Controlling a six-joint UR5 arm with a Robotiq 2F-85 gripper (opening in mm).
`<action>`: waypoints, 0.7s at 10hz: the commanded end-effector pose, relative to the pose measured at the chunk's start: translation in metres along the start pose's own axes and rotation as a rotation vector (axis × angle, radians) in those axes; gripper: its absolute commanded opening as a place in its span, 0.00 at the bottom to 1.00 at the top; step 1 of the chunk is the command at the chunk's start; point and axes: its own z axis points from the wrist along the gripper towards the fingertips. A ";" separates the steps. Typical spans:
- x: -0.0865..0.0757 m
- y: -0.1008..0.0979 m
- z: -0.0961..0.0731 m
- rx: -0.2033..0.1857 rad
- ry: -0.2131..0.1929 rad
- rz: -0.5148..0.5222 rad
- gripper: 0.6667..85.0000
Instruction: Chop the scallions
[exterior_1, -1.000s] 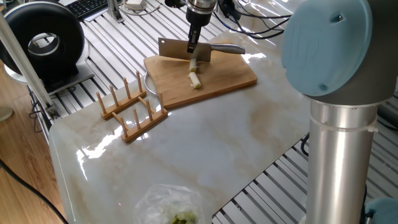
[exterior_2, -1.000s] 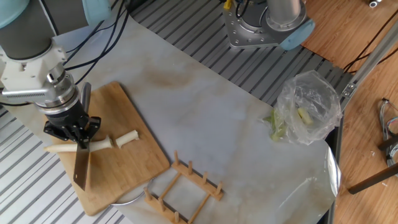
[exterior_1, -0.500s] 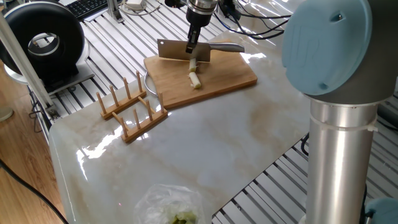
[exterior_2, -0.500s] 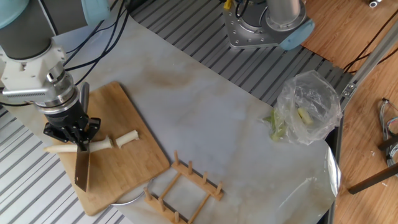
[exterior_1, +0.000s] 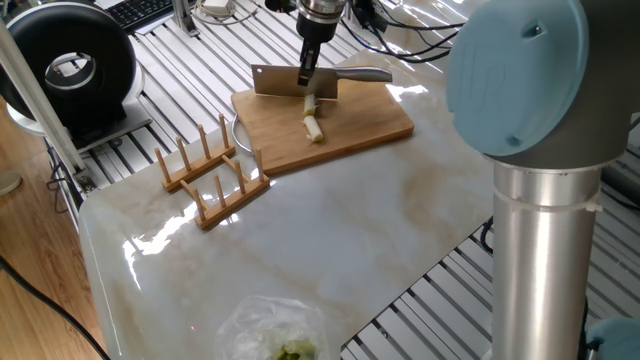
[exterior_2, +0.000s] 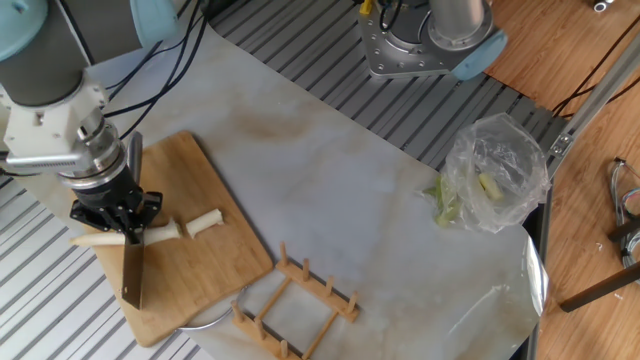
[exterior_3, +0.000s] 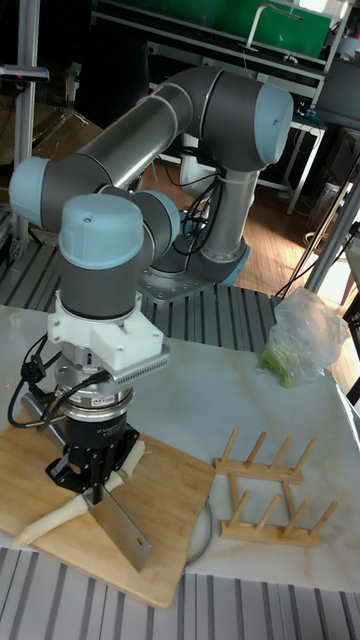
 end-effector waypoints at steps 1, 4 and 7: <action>0.006 -0.001 -0.005 0.000 0.051 -0.005 0.01; 0.020 -0.005 -0.012 0.002 0.122 -0.006 0.01; 0.006 0.001 0.000 0.023 0.133 0.028 0.01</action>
